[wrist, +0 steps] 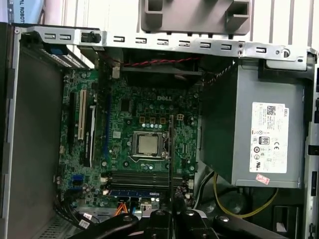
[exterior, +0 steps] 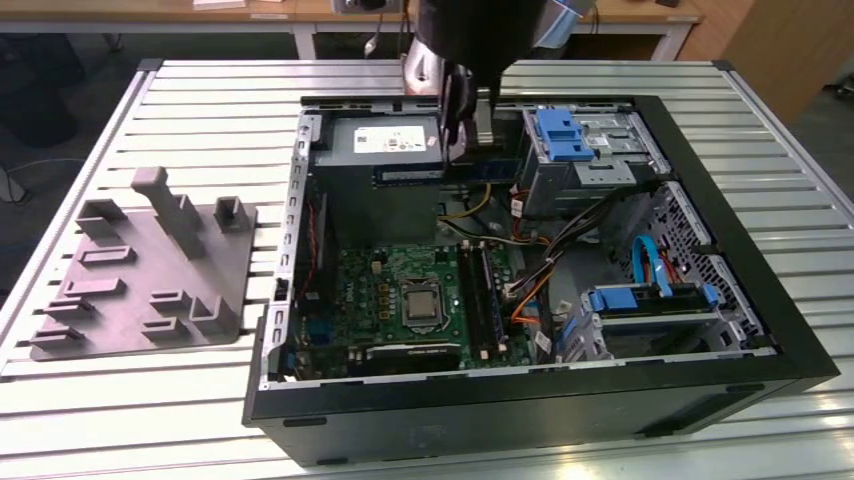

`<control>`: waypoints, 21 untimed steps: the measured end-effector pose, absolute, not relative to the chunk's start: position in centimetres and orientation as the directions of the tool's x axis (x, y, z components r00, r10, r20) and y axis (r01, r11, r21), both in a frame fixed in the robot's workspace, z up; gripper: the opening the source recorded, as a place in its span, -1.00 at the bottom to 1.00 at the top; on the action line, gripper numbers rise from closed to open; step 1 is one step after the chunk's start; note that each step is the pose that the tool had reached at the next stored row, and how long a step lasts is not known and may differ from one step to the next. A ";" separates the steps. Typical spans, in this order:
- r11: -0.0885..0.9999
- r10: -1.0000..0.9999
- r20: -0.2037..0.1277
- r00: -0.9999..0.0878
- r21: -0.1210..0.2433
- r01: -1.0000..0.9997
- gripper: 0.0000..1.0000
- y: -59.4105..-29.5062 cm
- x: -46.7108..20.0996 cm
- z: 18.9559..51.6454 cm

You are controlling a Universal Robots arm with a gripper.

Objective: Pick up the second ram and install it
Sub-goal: 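Pick up the second ram and move it above second insertion slot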

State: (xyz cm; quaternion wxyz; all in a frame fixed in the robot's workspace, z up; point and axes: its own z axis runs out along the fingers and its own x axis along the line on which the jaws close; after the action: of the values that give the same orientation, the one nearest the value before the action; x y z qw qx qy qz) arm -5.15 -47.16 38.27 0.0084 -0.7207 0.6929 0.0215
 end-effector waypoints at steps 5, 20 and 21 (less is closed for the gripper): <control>-0.040 -0.998 -0.043 0.039 0.018 -0.999 -0.73 -47.2 -5.1 37.4; -0.036 -0.998 -0.043 0.036 0.018 -0.999 -0.73 -49.1 -5.1 35.8; -0.036 -0.998 -0.043 0.036 0.018 -0.999 -0.73 -49.1 -5.1 35.7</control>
State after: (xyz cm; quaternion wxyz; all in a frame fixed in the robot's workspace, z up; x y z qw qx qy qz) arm -5.09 -49.15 35.71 0.0084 -0.7196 0.6940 0.0215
